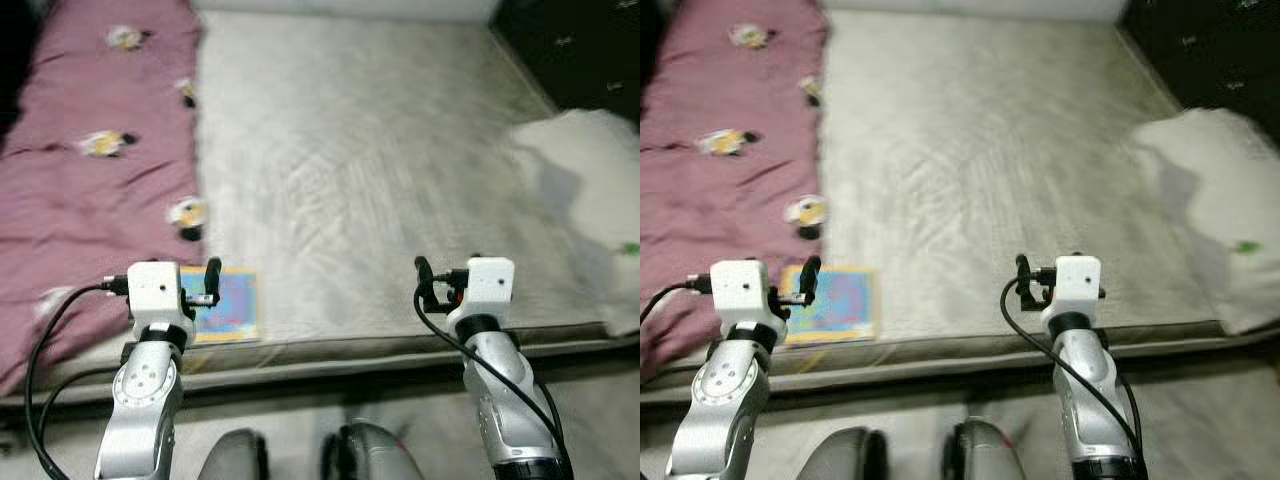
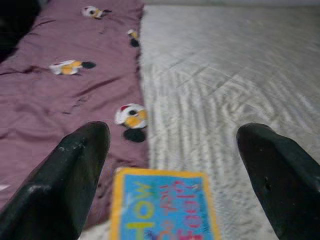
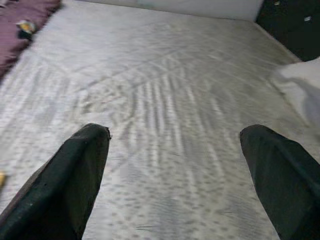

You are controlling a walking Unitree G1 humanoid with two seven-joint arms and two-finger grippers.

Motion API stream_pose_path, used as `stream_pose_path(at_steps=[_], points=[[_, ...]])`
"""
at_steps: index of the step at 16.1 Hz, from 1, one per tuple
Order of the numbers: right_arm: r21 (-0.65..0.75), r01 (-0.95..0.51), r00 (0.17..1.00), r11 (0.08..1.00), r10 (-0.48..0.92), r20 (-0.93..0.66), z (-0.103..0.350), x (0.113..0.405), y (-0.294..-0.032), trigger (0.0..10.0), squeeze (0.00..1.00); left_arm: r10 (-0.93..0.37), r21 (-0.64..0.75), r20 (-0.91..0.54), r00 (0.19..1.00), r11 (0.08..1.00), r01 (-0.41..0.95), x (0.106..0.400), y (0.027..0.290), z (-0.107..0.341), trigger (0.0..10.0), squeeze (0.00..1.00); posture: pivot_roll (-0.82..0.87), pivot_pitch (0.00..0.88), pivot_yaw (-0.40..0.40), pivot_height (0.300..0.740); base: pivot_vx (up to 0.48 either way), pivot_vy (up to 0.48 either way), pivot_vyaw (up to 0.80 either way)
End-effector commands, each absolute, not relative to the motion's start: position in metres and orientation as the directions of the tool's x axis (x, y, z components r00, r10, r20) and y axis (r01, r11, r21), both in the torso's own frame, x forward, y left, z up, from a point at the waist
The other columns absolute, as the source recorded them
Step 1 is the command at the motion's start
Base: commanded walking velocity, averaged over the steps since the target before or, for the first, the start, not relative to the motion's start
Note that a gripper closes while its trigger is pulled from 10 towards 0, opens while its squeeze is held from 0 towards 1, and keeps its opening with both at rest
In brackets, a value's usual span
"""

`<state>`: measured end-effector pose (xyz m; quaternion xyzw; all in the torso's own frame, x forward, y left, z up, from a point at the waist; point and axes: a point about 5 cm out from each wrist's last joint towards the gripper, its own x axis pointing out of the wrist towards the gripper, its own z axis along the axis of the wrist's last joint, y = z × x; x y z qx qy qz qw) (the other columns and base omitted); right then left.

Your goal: Clean up the room

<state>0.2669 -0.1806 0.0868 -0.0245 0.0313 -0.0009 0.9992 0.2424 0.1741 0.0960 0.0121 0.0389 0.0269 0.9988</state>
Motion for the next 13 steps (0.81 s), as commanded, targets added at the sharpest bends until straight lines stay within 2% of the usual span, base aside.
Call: stream_pose_path(at_steps=[1, 9, 12, 13], points=[[-0.063, 0.023, 0.997, 0.998, -0.028, -0.078, 0.0841, 0.2637, -0.1894, 10.0, 0.0, 0.041, 0.02, -0.087, 0.995, 0.999, -0.039, 0.2412, 0.1686, 0.0937, 10.0, 0.0, 0.03, 0.169, -0.063, 0.74, 0.0, 0.48, 0.0], [-0.065, 0.018, 0.996, 0.998, -0.023, -0.082, 0.0829, 0.2642, -0.1884, 10.0, 0.0, 0.053, 0.035, -0.075, 0.996, 0.998, -0.05, 0.2396, 0.17, 0.0954, 10.0, 0.0, 0.04, 0.172, -0.062, 0.74, 0.0, 0.478, 0.0], [-0.069, 0.02, 0.996, 0.997, -0.026, -0.083, 0.0827, 0.2645, -0.1887, 10.0, 0.0, 0.081, 0.101, -0.043, 0.996, 0.992, -0.076, 0.2392, 0.1705, 0.099, 10.0, 0.0, 0.04, 0.173, -0.063, 0.74, 0.0, 0.0, 0.0], [-0.07, 0.019, 0.996, 0.997, -0.025, -0.084, 0.0826, 0.2654, -0.1881, 10.0, 0.0, 0.106, 0.022, -0.08, 0.991, 0.994, -0.105, 0.239, 0.1744, 0.0973, 10.0, 0.0, 0.04, 0.177, -0.065, 0.74, 0.0, 0.0, 0.0]])
